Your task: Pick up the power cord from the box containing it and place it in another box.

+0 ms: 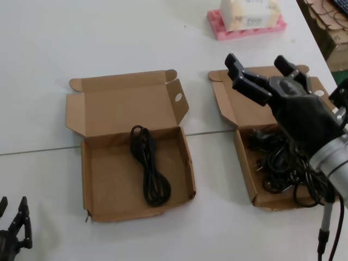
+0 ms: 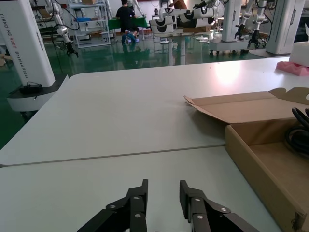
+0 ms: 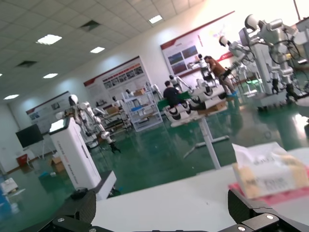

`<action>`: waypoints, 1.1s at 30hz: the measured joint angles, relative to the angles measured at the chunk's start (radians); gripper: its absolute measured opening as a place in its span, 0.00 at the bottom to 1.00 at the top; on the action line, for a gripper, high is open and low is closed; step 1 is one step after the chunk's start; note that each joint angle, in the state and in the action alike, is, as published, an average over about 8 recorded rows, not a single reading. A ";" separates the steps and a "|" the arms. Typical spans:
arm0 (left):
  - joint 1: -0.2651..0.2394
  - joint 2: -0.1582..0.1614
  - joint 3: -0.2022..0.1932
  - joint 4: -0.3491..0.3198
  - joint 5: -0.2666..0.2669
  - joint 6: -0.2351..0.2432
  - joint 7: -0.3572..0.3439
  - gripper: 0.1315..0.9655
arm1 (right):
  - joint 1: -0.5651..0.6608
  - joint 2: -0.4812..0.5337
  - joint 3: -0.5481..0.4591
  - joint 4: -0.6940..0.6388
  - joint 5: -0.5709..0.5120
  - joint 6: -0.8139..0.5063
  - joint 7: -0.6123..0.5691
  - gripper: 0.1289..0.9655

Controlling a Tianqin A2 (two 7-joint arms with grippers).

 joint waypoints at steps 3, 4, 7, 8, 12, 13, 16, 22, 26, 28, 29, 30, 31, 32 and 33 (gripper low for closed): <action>0.000 0.000 0.000 0.000 0.000 0.000 0.000 0.17 | -0.022 -0.001 -0.001 0.001 0.001 0.015 0.000 0.98; 0.000 0.000 0.000 0.000 0.000 0.000 0.000 0.17 | -0.029 -0.002 -0.002 0.002 0.002 0.020 0.000 0.98; 0.000 0.000 0.000 0.000 0.000 0.000 0.000 0.24 | -0.051 -0.003 -0.003 0.003 0.003 0.034 0.000 0.99; 0.000 0.000 0.000 0.000 0.000 0.000 0.000 0.26 | -0.058 -0.003 -0.004 0.004 0.004 0.039 0.000 1.00; 0.000 0.000 0.000 0.000 0.000 0.000 0.000 0.35 | -0.087 -0.005 -0.005 0.005 0.005 0.059 0.000 1.00; 0.000 0.000 0.000 0.000 0.000 0.000 0.000 0.35 | -0.095 -0.005 -0.006 0.006 0.006 0.064 0.000 1.00; 0.000 0.000 0.000 0.000 0.000 0.000 0.000 0.45 | -0.116 -0.006 -0.007 0.007 0.007 0.079 0.000 1.00; 0.000 0.000 0.000 0.000 0.000 0.000 0.000 0.61 | -0.160 -0.008 -0.010 0.010 0.010 0.108 0.000 1.00; 0.000 0.000 0.000 0.000 0.000 0.000 0.000 0.71 | -0.189 -0.010 -0.012 0.011 0.012 0.128 0.000 1.00; 0.000 0.000 0.000 0.000 0.000 0.000 0.000 0.76 | -0.204 -0.011 -0.013 0.012 0.012 0.138 0.000 1.00; 0.000 0.000 0.000 0.000 0.000 0.000 0.000 0.79 | -0.211 -0.011 -0.013 0.013 0.013 0.143 0.000 1.00; 0.000 0.000 0.000 0.000 0.000 0.000 0.000 0.82 | -0.218 -0.011 -0.013 0.013 0.013 0.148 0.000 1.00; 0.000 0.000 0.000 0.000 0.000 0.000 0.000 0.82 | -0.225 -0.012 -0.014 0.014 0.014 0.153 0.000 1.00; 0.000 0.000 0.000 0.000 0.000 0.000 0.000 0.82 | -0.232 -0.012 -0.014 0.014 0.014 0.158 0.000 1.00; 0.000 0.000 0.000 0.000 0.000 0.000 0.000 0.82 | -0.240 -0.012 -0.015 0.014 0.015 0.163 0.000 1.00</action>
